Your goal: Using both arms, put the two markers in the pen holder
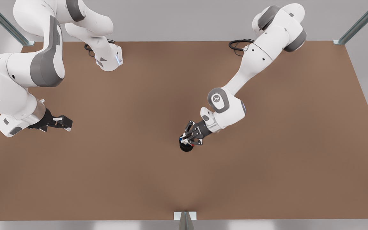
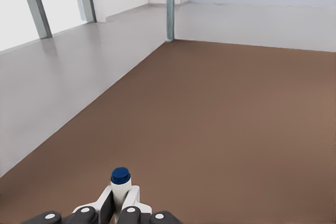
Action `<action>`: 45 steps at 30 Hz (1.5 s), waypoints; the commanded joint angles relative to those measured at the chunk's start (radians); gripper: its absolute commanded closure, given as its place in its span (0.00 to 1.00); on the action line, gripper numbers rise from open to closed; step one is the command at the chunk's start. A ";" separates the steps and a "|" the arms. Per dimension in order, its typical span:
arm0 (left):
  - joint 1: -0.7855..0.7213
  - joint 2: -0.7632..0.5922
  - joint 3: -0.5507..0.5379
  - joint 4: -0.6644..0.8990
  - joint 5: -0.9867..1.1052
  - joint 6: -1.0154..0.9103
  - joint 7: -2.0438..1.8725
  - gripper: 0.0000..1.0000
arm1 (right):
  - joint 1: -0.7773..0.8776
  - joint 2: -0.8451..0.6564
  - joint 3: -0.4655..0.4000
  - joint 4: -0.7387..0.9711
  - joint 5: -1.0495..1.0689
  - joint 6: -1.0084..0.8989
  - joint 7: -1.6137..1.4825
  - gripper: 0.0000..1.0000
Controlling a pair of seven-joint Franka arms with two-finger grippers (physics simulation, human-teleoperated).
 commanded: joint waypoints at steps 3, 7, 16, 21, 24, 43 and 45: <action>-0.008 -0.005 -0.010 0.000 -0.026 0.018 0.251 0.79 | -0.006 -0.001 0.000 0.000 0.001 0.000 -0.042 0.00; -0.011 -0.002 -0.010 -0.011 -0.029 0.018 0.251 0.79 | -0.006 -0.001 0.001 0.000 0.001 -0.002 -0.044 0.00; -0.025 0.025 -0.008 -0.017 -0.042 0.020 0.263 0.79 | -0.012 0.000 0.001 0.000 0.002 -0.002 -0.054 0.00; -0.020 0.041 -0.008 -0.011 -0.059 0.015 0.275 0.00 | -0.012 0.000 0.001 0.000 0.002 -0.002 -0.054 0.00; 0.061 0.015 -0.005 0.013 -0.036 -0.124 -0.051 0.00 | -0.012 -0.001 0.001 0.002 0.002 -0.025 -0.051 0.00; 0.159 -0.426 0.508 0.233 1.401 -1.241 -1.888 0.00 | -0.014 -0.001 0.001 0.002 0.002 -0.028 -0.054 0.00; 0.155 -0.409 0.507 0.250 1.401 -1.241 -1.888 0.00 | -0.014 -0.001 0.001 0.002 0.002 -0.028 -0.054 0.00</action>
